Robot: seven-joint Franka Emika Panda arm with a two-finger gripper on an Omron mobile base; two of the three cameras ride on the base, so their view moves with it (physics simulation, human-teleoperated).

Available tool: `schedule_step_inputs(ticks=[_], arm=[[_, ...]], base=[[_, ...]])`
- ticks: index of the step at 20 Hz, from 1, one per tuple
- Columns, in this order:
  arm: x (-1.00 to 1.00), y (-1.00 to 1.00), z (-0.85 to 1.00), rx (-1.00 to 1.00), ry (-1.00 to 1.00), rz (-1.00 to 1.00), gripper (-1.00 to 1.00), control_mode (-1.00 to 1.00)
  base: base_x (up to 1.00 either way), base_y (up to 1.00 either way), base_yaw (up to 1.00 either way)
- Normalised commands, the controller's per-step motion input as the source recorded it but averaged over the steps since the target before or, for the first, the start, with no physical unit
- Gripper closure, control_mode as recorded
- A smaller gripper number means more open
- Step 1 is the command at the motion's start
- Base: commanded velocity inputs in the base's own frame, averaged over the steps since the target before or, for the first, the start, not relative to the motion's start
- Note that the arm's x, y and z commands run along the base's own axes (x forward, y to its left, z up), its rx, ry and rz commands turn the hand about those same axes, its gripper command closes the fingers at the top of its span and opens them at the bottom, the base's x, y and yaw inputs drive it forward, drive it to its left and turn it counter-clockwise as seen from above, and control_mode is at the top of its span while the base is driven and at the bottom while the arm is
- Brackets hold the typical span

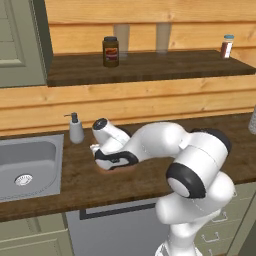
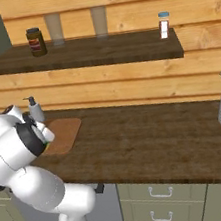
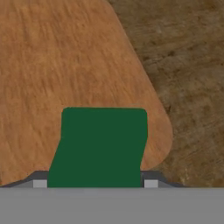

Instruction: Pick up the sponge from the counter and clean the cutting board by briefly scrubbing or pressing down on the cutting board. Once finished, release the sponge.

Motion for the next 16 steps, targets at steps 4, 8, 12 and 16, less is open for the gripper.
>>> schedule_step_inputs(ticks=[4, 8, 12, 16], arm=[[0.00, 0.27, -0.12, -0.02, -0.01, 0.00, 1.00, -1.00], [0.03, 0.13, -0.25, 0.00, -0.01, 0.00, 1.00, -1.00], [0.06, 0.04, -0.31, -0.02, -0.05, 0.00, 1.00, -1.00], [0.11, 0.00, -0.21, -0.01, -0.06, 0.00, 1.00, -1.00]], base=[[0.00, 0.00, 0.00], [0.00, 0.00, 0.00], [0.00, 0.00, 0.00], [0.00, 0.00, 0.00]])
